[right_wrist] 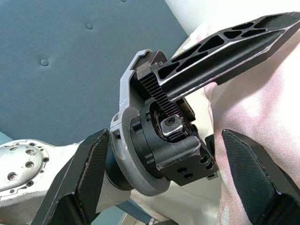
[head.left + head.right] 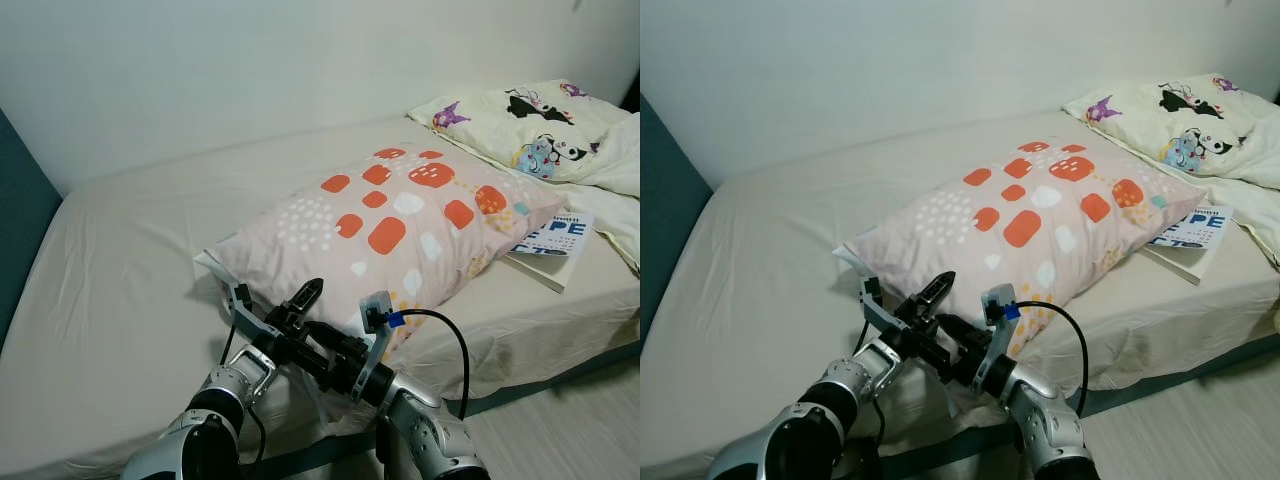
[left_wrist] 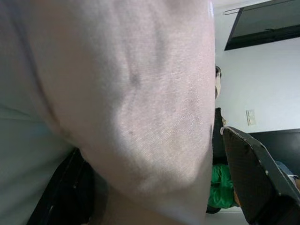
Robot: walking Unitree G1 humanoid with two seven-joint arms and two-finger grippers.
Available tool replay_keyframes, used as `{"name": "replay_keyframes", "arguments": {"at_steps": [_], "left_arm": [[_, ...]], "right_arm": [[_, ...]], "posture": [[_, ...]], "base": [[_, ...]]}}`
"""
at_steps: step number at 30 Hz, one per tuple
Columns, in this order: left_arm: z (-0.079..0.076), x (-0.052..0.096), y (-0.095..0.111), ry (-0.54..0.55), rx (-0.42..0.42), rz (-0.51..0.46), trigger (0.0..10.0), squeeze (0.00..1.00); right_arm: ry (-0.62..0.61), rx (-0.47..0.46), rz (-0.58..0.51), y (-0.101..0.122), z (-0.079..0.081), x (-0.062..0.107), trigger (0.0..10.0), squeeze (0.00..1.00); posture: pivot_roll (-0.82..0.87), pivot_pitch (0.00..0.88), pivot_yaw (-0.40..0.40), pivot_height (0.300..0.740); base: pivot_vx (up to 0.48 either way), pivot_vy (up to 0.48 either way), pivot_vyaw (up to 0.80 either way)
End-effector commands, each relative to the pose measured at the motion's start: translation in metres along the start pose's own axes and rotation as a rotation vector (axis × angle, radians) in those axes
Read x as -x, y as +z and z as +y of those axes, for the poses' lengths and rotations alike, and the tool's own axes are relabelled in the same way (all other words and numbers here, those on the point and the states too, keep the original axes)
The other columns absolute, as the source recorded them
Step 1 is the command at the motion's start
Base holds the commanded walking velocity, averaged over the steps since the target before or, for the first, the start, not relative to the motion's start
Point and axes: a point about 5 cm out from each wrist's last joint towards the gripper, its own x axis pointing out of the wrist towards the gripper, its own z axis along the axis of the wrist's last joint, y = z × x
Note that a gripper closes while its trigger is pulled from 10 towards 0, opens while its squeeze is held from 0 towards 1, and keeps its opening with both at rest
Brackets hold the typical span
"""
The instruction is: Clean up the room
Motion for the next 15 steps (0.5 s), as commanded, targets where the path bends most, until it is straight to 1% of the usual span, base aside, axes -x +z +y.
{"name": "replay_keyframes", "arguments": {"at_steps": [1, 9, 10, 15], "left_arm": [[-0.0318, -0.0286, -0.0527, -0.102, 0.088, 0.116, 10.0, 0.00], [-0.0309, -0.0276, -0.0579, -0.098, 0.089, 0.144, 10.0, 0.00], [-0.0312, -0.0276, -0.0587, -0.101, 0.087, 0.149, 0.0, 0.00], [-0.0331, -0.0281, -0.0605, -0.119, 0.079, 0.163, 0.0, 0.00]], "right_arm": [[-0.001, -0.006, -0.008, 0.0021, 0.0005, 0.0003, 10.0, 0.00], [-0.021, -0.005, -0.010, 0.0028, -0.0025, 0.0021, 10.0, 0.00], [-0.026, -0.004, -0.012, 0.0034, -0.0034, 0.0023, 10.0, 0.00], [-0.035, -0.002, -0.013, 0.0042, -0.0050, 0.0024, 10.0, 0.00]], "posture": [[-0.21, 0.080, 0.045, 0.550], [-0.21, 0.079, 0.050, 0.550], [-0.21, 0.079, 0.052, 0.550], [-0.21, 0.077, 0.053, 0.550]], "base": [[0.000, 0.000, 0.00], [0.000, 0.000, 0.00], [0.000, 0.000, 0.00], [0.000, 0.000, 0.00]]}}
